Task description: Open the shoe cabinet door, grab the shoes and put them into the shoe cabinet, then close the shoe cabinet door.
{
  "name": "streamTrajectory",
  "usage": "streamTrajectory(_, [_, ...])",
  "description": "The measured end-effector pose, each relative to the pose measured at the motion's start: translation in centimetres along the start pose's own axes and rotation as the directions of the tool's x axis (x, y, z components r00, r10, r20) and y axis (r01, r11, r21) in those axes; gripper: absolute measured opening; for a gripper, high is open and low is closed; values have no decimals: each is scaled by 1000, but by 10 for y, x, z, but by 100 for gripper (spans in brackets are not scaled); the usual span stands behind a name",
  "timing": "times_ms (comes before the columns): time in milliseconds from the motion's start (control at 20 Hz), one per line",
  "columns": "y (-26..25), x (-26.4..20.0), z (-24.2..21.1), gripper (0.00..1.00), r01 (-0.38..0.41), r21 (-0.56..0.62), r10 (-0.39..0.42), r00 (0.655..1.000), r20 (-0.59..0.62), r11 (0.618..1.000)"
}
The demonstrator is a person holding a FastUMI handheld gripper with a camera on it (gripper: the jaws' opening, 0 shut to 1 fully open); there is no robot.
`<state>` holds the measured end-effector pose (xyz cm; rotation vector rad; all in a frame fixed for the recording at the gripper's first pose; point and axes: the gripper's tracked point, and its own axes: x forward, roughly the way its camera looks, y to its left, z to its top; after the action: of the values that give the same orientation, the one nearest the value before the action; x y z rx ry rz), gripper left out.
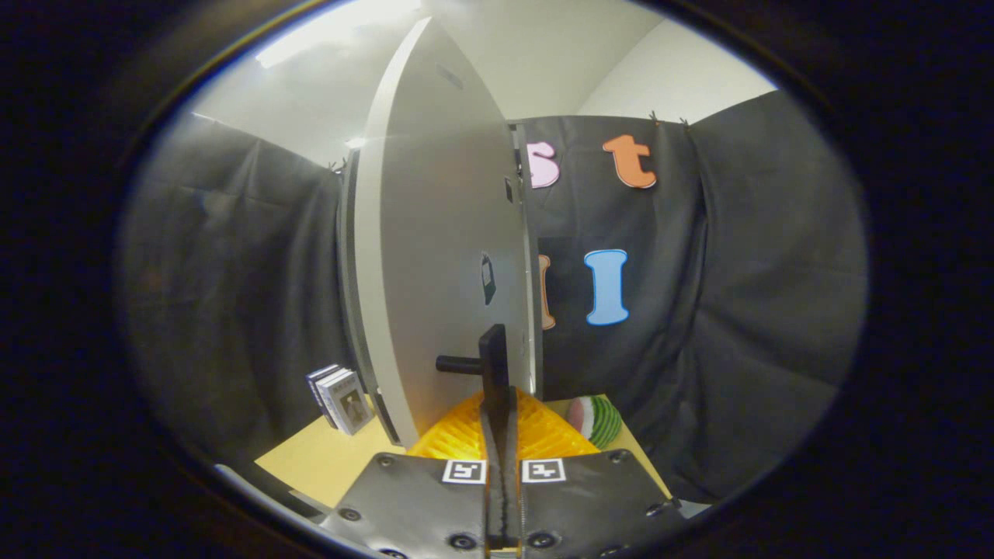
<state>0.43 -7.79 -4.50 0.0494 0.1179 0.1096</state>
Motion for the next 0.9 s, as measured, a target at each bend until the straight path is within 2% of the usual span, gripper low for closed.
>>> streamTrajectory(350, [-35,-1,1,2,44,27,-44,999,0,999])
streamTrajectory(900, [-67,-4,-2,2,36,19,-35,999,-25,999])
